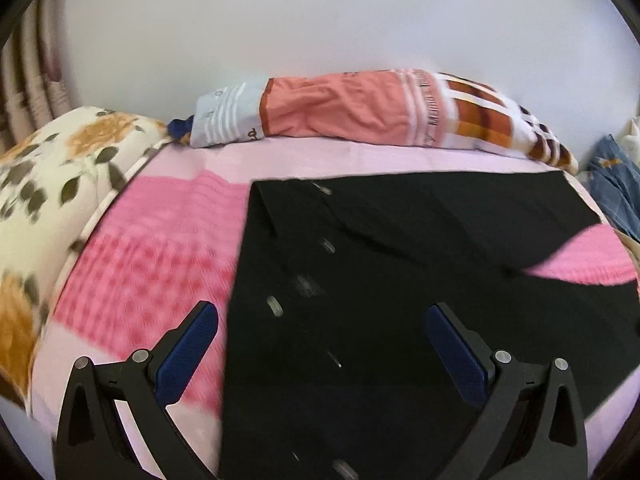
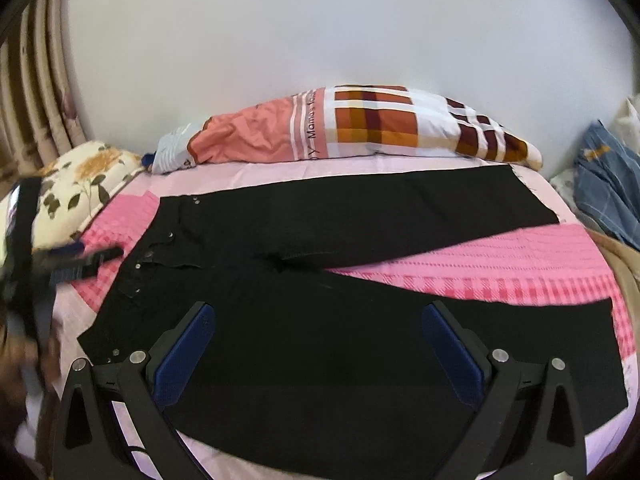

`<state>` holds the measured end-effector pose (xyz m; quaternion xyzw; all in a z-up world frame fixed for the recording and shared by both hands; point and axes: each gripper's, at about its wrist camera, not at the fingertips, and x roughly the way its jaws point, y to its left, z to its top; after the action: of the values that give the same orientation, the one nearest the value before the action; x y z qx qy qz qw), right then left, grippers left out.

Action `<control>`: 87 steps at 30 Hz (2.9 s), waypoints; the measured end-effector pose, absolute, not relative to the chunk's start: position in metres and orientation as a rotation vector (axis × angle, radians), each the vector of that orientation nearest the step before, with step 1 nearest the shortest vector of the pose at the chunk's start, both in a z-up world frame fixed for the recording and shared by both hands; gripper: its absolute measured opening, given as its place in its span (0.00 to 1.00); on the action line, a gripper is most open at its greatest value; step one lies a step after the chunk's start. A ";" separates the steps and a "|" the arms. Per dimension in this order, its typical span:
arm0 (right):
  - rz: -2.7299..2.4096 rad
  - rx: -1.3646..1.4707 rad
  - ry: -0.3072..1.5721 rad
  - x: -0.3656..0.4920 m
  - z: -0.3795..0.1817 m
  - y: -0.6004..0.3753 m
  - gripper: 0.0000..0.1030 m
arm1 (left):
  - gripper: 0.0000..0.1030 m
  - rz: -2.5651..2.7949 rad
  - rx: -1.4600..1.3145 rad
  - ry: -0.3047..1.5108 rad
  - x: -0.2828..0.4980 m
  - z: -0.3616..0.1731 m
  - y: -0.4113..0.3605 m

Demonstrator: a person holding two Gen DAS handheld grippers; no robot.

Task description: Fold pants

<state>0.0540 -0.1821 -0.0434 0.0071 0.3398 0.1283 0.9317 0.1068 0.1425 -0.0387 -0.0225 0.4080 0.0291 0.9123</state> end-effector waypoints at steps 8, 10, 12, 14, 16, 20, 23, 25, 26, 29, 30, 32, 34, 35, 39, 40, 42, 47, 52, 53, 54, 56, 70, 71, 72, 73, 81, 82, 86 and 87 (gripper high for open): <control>0.306 0.083 0.805 0.089 -0.063 -0.179 1.00 | 0.97 0.007 -0.046 0.890 0.231 -0.062 0.219; 0.300 0.081 0.827 0.094 -0.070 -0.179 1.00 | 0.86 -0.019 -0.024 0.914 0.257 -0.070 0.228; 0.292 0.083 0.848 0.099 -0.074 -0.179 1.00 | 0.68 -0.056 -0.027 0.951 0.276 -0.080 0.236; 0.285 0.091 0.861 0.103 -0.078 -0.179 1.00 | 0.68 -0.058 -0.032 0.983 0.292 -0.090 0.244; 0.279 0.096 0.868 0.106 -0.081 -0.180 1.00 | 0.68 -0.078 -0.052 1.002 0.302 -0.100 0.250; 0.265 0.094 0.886 0.113 -0.085 -0.179 1.00 | 0.68 -0.180 -0.084 1.023 0.314 -0.111 0.250; 0.260 0.098 0.905 0.119 -0.088 -0.176 1.00 | 0.67 -0.251 -0.105 1.081 0.323 -0.123 0.243; 0.256 0.100 0.915 0.121 -0.089 -0.175 1.00 | 0.50 -0.213 -0.103 1.068 0.322 -0.120 0.239; 0.253 0.101 0.916 0.121 -0.088 -0.175 1.00 | 0.43 -0.193 -0.072 1.060 0.321 -0.119 0.235; 0.246 0.111 0.907 0.124 -0.085 -0.178 1.00 | 0.29 -0.165 -0.075 1.037 0.309 -0.114 0.231; 0.243 0.115 0.902 0.126 -0.083 -0.180 1.00 | 0.24 -0.157 -0.077 1.014 0.301 -0.107 0.228; 0.247 0.141 0.892 0.131 -0.079 -0.186 1.00 | 0.16 -0.151 -0.073 0.964 0.287 -0.094 0.224; 0.258 0.184 0.883 0.135 -0.075 -0.194 1.00 | 0.16 -0.153 -0.119 0.896 0.266 -0.075 0.223; 0.259 0.207 0.881 0.138 -0.074 -0.199 1.00 | 0.16 -0.155 -0.155 0.858 0.255 -0.065 0.222; 0.338 0.380 0.896 0.162 -0.067 -0.217 1.00 | 0.16 -0.188 -0.213 0.763 0.212 -0.034 0.204; 0.372 0.439 0.908 0.174 -0.066 -0.221 1.00 | 0.16 -0.197 -0.218 0.753 0.202 -0.027 0.201; 0.427 0.569 0.934 0.196 -0.067 -0.231 1.00 | 0.16 -0.216 -0.217 0.729 0.173 -0.018 0.186; 0.489 0.855 0.993 0.256 -0.083 -0.243 1.00 | 0.16 -0.241 -0.218 0.722 0.115 -0.021 0.154; 0.450 0.902 1.049 0.316 -0.102 -0.243 0.97 | 0.16 -0.250 -0.317 0.769 0.087 -0.038 0.145; 0.422 0.923 1.071 0.329 -0.110 -0.244 0.93 | 0.16 -0.252 -0.336 0.775 0.086 -0.040 0.145; 0.400 0.927 1.087 0.337 -0.116 -0.245 0.89 | 0.16 -0.250 -0.351 0.780 0.084 -0.042 0.145; 0.395 0.928 1.129 0.352 -0.130 -0.243 0.51 | 0.16 -0.248 -0.370 0.787 0.083 -0.044 0.144; 0.466 0.794 1.006 0.231 -0.096 -0.247 0.07 | 0.16 -0.163 -0.403 0.848 0.068 -0.030 0.175; 0.471 0.800 1.018 0.210 -0.097 -0.248 0.07 | 0.16 -0.155 -0.409 0.860 0.063 -0.031 0.177; 0.475 0.811 1.031 0.193 -0.101 -0.250 0.07 | 0.16 -0.143 -0.415 0.873 0.056 -0.033 0.180; 0.477 0.824 1.047 0.176 -0.106 -0.253 0.07 | 0.16 -0.135 -0.418 0.882 0.051 -0.034 0.181; 0.434 0.959 1.260 0.068 -0.178 -0.256 0.07 | 0.17 -0.067 -0.416 0.964 0.003 -0.060 0.188; 0.432 0.971 1.275 0.065 -0.186 -0.255 0.06 | 0.17 -0.060 -0.408 0.976 -0.001 -0.064 0.188; 0.440 1.018 1.314 0.058 -0.204 -0.251 0.06 | 0.24 -0.019 -0.325 1.023 -0.014 -0.079 0.180; 0.448 1.010 1.311 0.058 -0.204 -0.250 0.06 | 0.26 0.005 -0.296 1.032 -0.015 -0.081 0.179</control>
<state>0.0578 -0.2502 -0.2041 0.4455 0.5780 0.1976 0.6546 -0.0154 0.1787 -0.0807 -0.1409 0.4914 0.0025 0.8595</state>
